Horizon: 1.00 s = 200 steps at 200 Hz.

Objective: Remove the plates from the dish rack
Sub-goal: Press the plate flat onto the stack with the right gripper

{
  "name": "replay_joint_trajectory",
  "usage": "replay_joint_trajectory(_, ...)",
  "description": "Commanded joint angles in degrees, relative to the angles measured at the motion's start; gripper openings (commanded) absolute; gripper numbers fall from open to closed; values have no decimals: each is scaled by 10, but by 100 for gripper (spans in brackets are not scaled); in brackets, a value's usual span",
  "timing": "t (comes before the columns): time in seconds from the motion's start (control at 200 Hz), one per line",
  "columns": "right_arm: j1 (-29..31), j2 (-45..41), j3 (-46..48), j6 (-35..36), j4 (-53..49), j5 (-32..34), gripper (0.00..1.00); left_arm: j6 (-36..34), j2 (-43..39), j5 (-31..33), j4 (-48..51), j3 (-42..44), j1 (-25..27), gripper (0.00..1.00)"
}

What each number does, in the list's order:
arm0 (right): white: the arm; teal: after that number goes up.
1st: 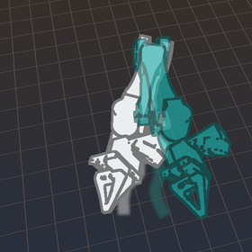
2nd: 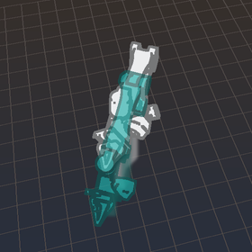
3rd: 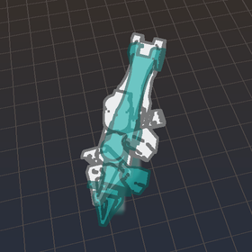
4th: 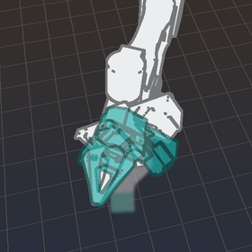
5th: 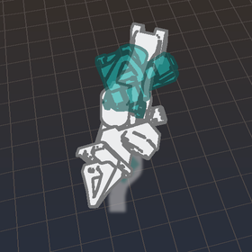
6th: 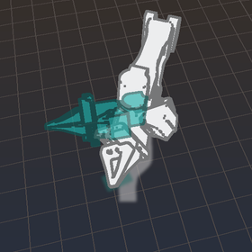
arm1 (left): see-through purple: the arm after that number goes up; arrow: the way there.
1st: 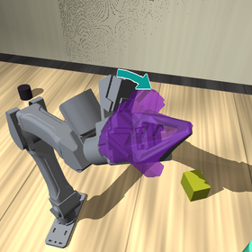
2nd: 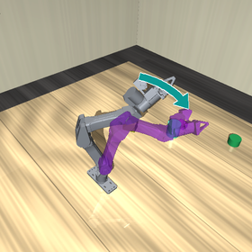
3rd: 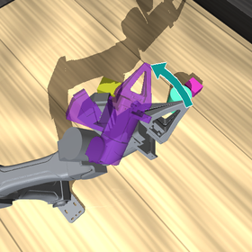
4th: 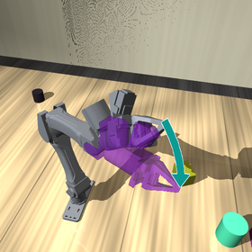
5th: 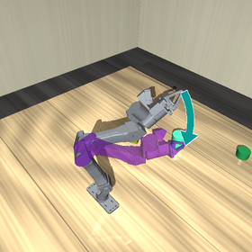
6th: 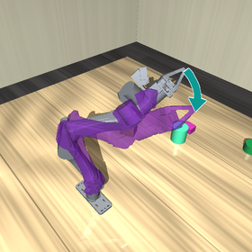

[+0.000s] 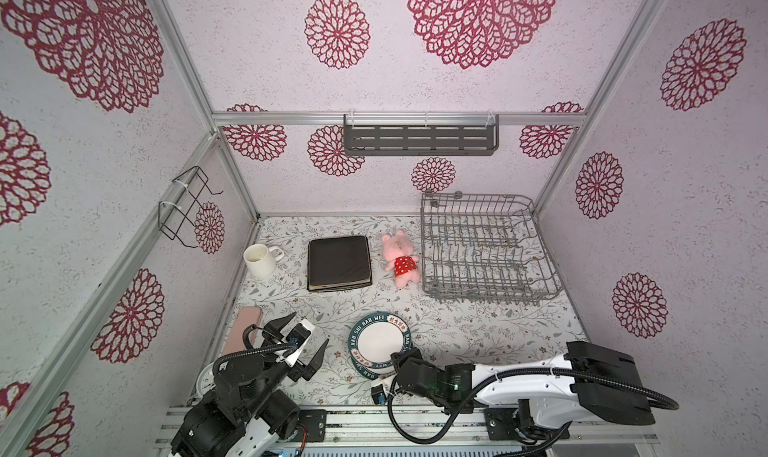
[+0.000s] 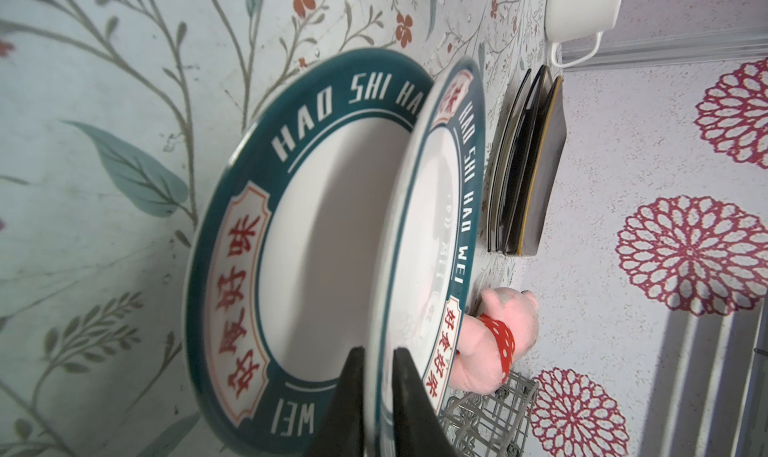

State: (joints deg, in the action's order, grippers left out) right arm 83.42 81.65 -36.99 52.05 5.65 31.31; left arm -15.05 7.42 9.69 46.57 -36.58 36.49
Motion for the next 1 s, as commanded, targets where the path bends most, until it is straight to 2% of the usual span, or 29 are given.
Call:
replay_joint_trajectory(0.0, 10, 1, -7, -22, 1, 15, 18, -11, -6, -4, -10, 5, 10, 97)
replay_joint_trajectory(0.73, 29, 17, -33, -80, -60, 23, 24, -12, -7, -3, -9, 5, 9, 97)
replay_joint_trajectory(0.996, 30, 26, -37, -76, -62, 11, 37, -12, -9, -5, -9, 5, 10, 97)
